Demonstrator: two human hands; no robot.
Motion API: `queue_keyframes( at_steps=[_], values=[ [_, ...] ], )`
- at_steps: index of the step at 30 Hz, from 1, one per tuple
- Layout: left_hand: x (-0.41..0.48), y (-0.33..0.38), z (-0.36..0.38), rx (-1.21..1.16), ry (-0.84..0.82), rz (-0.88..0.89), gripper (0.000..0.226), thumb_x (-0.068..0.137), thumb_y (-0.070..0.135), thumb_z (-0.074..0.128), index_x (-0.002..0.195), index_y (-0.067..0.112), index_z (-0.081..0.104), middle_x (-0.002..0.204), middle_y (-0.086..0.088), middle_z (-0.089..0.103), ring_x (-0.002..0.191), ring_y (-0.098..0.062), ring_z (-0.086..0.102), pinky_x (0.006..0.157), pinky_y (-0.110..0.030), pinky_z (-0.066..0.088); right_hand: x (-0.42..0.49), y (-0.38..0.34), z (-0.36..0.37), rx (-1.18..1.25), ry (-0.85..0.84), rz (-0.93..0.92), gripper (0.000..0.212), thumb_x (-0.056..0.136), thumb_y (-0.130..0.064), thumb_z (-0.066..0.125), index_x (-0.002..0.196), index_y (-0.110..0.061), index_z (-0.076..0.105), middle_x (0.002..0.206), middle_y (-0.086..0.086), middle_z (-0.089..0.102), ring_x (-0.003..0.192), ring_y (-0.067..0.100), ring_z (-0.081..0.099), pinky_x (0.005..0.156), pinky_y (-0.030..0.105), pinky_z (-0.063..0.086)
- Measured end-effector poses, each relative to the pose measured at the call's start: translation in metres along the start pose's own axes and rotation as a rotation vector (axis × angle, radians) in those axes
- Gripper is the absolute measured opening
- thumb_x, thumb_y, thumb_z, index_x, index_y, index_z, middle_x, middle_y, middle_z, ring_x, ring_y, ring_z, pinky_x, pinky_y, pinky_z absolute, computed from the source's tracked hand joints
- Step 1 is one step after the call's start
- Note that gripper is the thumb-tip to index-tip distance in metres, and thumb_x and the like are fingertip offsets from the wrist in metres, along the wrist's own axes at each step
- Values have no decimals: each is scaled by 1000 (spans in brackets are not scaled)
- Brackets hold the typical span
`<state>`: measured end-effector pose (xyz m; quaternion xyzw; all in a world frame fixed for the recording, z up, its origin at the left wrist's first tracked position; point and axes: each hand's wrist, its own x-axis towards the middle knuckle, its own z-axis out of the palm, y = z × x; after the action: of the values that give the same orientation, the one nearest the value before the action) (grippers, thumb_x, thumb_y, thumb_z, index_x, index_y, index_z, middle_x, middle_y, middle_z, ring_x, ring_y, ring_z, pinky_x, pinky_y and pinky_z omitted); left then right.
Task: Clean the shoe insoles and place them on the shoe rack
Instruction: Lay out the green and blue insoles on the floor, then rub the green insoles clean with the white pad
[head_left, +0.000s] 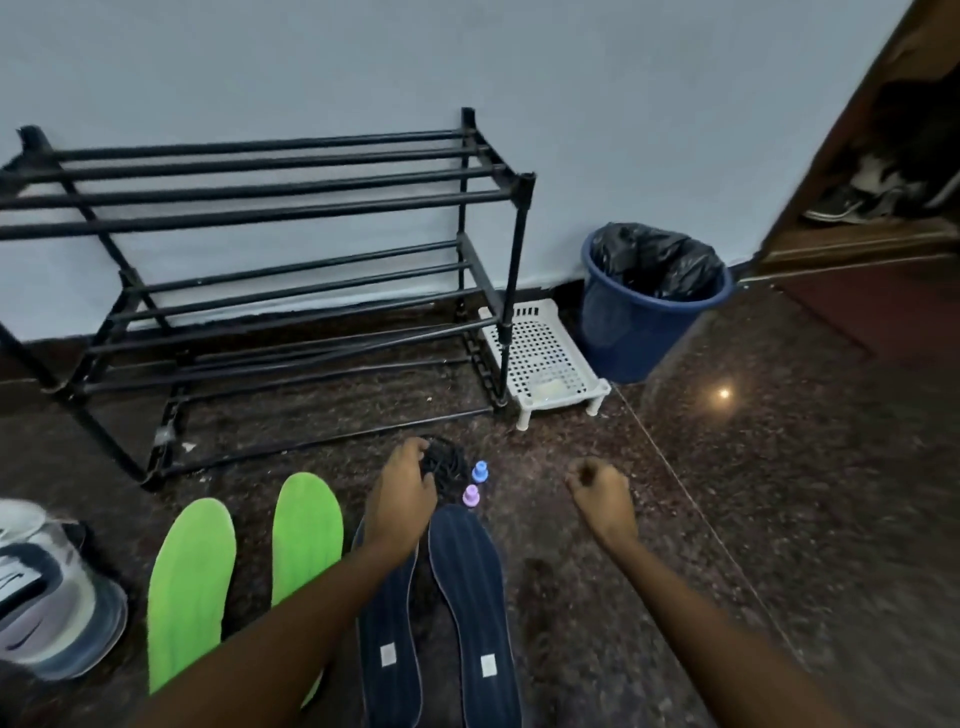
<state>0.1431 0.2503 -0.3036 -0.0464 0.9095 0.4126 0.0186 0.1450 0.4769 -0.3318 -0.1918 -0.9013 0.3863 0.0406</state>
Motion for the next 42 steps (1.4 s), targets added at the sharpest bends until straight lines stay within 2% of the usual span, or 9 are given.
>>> queue_keyframes(
  at_steps=[3,9,16,21,23,28,32,37,42],
  values=[
    [24,17,7,59,-5,62,36,92,1,51,127,6,50,129,-12,55,119,-27,52,95,-37,43,34,-10,-5,20,32,2,10,85,-7,58,87,-2,67,89,13,68,84,27,62,75,32,45],
    [71,27,47,108,-72,122,40,93,4,49,132,11,47,134,-8,51,120,-25,50,94,-37,42,104,-5,9,-67,92,33,16,88,-13,53,92,-5,67,96,16,68,89,31,62,76,35,47],
    [126,21,104,175,-232,205,45,95,4,45,140,11,41,143,-9,44,127,-27,45,99,-37,39,176,11,39,-108,104,51,17,87,-8,55,94,-4,70,100,16,68,92,31,63,81,35,49],
    [162,30,137,165,-323,306,46,94,-2,43,140,7,42,144,-11,42,129,-29,43,98,-37,39,214,12,60,-156,46,-44,18,87,-6,57,100,-1,68,104,14,67,97,27,62,88,34,48],
    [175,35,149,181,-332,327,46,96,0,44,142,6,40,146,-10,40,131,-26,41,102,-34,34,224,11,68,-219,16,-98,19,87,-7,57,102,-2,68,106,14,67,101,28,60,91,36,45],
    [201,46,175,277,-408,343,55,99,11,45,150,7,23,159,-8,17,145,-21,17,116,-30,17,240,14,80,-430,-62,-160,21,90,-10,52,104,-5,66,110,13,64,106,28,56,92,34,37],
    [213,44,185,344,-469,325,57,101,17,42,151,6,16,161,-6,6,147,-20,12,117,-29,15,250,16,84,-479,-110,-114,22,90,-12,54,107,-3,63,111,15,62,106,29,56,91,34,42],
    [217,39,185,382,-525,320,58,103,20,38,152,7,10,161,-1,-1,143,-21,25,112,-31,22,257,10,88,-548,-152,-116,24,90,-10,54,113,-4,59,117,15,58,110,27,54,90,32,43],
    [215,37,186,381,-523,332,58,103,23,38,152,8,11,161,0,-1,137,-23,36,111,-35,30,258,8,87,-592,-172,-152,23,93,-9,48,114,-4,57,119,15,55,110,28,54,88,32,43]
  ],
)
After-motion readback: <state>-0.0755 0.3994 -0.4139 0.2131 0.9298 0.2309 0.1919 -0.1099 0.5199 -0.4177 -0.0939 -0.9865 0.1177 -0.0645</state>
